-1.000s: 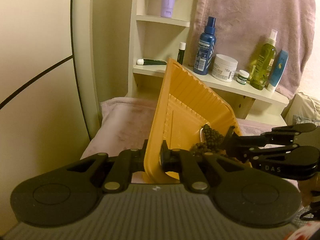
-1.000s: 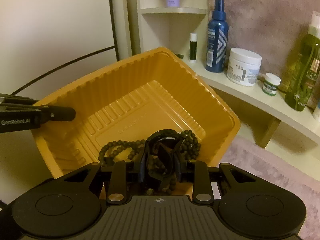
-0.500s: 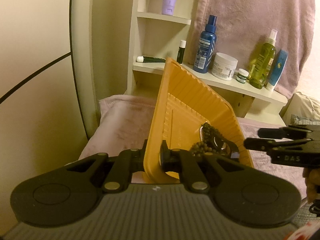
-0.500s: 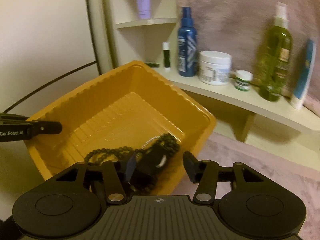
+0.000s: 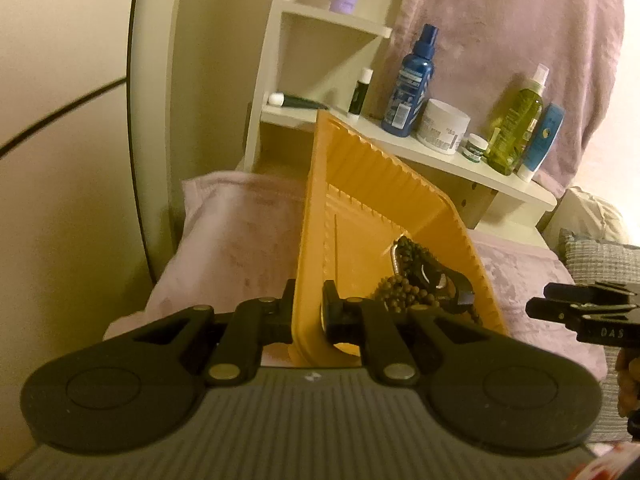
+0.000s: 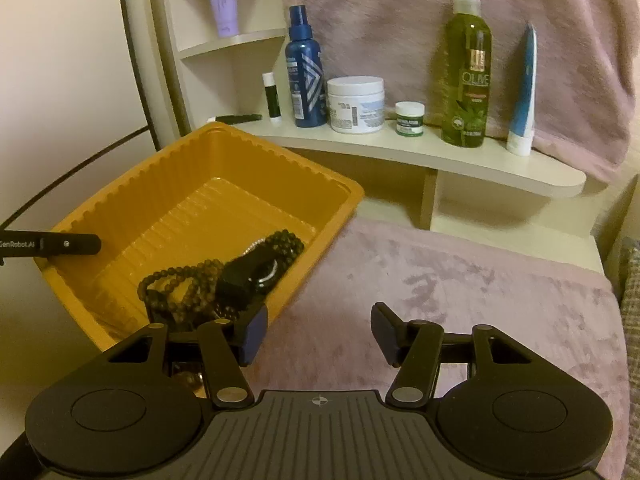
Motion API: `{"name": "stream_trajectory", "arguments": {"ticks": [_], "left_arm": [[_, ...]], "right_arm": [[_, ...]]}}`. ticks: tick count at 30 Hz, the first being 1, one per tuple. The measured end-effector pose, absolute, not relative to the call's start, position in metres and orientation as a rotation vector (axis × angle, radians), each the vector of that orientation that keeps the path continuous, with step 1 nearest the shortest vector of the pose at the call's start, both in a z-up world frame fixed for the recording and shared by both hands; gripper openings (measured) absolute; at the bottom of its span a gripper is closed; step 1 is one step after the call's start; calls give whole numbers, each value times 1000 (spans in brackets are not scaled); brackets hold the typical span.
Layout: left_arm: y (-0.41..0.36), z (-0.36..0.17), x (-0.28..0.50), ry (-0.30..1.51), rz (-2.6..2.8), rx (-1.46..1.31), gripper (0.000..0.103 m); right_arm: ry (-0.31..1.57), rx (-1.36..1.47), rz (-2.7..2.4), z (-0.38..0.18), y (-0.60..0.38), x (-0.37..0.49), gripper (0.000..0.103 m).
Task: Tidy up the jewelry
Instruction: 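Lower the orange tray flat onto the bed with the left gripper and release it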
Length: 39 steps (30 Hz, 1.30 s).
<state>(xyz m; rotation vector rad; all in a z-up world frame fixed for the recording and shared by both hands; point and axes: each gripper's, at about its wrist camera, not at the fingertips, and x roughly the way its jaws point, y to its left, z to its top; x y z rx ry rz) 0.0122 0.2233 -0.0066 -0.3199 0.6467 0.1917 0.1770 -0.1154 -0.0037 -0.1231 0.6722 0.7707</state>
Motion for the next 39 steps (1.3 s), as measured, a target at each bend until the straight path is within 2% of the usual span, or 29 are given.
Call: {"name": "stream_trajectory", "arguments": {"ticks": [5,8,11,16,18,22,25,27,29,32,36,39], "left_arm": [[241,-19,10,658,170,-429,10],[253,-27,8,655,156,-502,13],[262,-33,5,655,155,-546,21],[274,-40,-2,634,159,-592,25],[279,-41,-5,619,151,-620,34],[284,-37,-13,589,158,-628,40],[286,-31,-22,571,165,-626,53],[286,-26,-29,552,173,-615,70],[284,-20,-35,541,181,-600,76],[279,-10,-46,520,219,-570,93],[267,2,-57,523,271,-515,102],[253,9,-64,552,279,-477,102]], "right_arm": [[680,-117,760,-3,-118,173,58],[689,-121,762,-4,-118,171,58],[693,-125,756,-5,-119,170,58],[698,-126,747,-5,-121,168,59],[699,-125,742,-4,-121,168,59],[699,-116,733,-3,-124,164,60],[698,-91,721,-1,-127,162,63],[701,-68,707,1,-129,161,67],[709,-36,691,3,-132,159,75],[731,8,655,7,-138,157,79],[758,69,609,12,-149,152,80],[774,100,578,16,-157,146,80]]}}
